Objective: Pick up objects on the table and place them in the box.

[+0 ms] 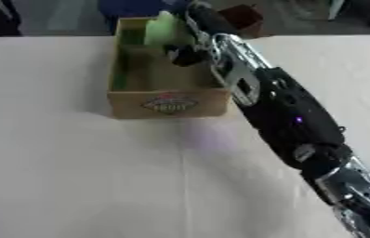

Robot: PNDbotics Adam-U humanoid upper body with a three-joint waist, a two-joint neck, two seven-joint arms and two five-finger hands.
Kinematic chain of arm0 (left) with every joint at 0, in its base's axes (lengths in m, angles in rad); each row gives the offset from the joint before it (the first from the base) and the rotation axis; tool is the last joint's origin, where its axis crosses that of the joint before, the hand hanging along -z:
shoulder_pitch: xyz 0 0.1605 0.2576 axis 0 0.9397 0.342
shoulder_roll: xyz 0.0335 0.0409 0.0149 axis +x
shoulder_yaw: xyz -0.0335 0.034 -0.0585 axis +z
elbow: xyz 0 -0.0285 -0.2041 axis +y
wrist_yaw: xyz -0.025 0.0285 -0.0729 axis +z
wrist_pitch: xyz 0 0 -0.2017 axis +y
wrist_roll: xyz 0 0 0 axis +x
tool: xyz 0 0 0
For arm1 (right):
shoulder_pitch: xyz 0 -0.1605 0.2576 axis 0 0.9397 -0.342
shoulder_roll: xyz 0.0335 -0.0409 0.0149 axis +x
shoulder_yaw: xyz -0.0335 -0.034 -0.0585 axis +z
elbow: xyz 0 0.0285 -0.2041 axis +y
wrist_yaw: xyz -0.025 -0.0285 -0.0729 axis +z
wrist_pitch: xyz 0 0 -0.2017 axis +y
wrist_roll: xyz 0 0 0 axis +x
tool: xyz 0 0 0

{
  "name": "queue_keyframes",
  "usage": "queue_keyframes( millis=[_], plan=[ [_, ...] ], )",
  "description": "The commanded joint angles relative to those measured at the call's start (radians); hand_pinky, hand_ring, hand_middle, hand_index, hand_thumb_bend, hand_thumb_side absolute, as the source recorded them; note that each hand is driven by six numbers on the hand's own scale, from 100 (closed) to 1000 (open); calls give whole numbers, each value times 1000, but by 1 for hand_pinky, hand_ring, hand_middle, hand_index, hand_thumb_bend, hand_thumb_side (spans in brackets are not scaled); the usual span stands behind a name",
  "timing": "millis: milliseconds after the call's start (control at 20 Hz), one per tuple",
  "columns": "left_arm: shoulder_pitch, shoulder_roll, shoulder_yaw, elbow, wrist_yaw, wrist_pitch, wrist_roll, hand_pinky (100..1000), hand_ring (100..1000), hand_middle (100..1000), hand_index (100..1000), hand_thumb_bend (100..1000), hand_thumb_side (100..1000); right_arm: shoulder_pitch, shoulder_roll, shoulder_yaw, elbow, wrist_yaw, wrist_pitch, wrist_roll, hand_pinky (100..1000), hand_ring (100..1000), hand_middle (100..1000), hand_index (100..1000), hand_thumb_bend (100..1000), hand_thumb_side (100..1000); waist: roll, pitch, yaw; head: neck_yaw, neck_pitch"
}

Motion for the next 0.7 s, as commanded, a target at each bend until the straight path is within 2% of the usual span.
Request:
queue_keyframes(
  millis=[50,150,350,500,600,700],
  plan=[
    [-15,9,3,-17,5,-3,-3,653,809,786,837,100,971,-13,-1,-18,38,25,-17,-14,609,774,638,782,100,269,3,-18,5,-9,-19],
    [-18,8,3,-17,7,-3,-3,653,809,786,837,100,971,-11,4,-23,61,42,-32,-7,620,783,662,824,100,301,3,-16,8,-11,-20],
    [-17,7,3,-17,8,-3,-5,653,810,786,837,100,971,-13,5,-35,86,71,-50,25,676,822,759,924,100,428,4,-18,8,-11,-11],
    [-15,6,3,-17,8,-2,-4,654,810,786,838,100,971,-17,0,-40,86,109,-43,41,713,854,795,974,361,568,5,-20,4,-9,9],
    [-13,6,3,-17,8,-2,-4,654,810,786,838,100,970,-21,-2,-42,77,141,-32,42,720,863,802,993,433,598,6,-23,0,-6,25],
    [-11,6,3,-17,8,-2,-4,654,810,786,838,100,970,-24,-5,-43,65,164,-26,44,721,866,805,1000,466,603,7,-25,-3,-2,36]
  ],
)
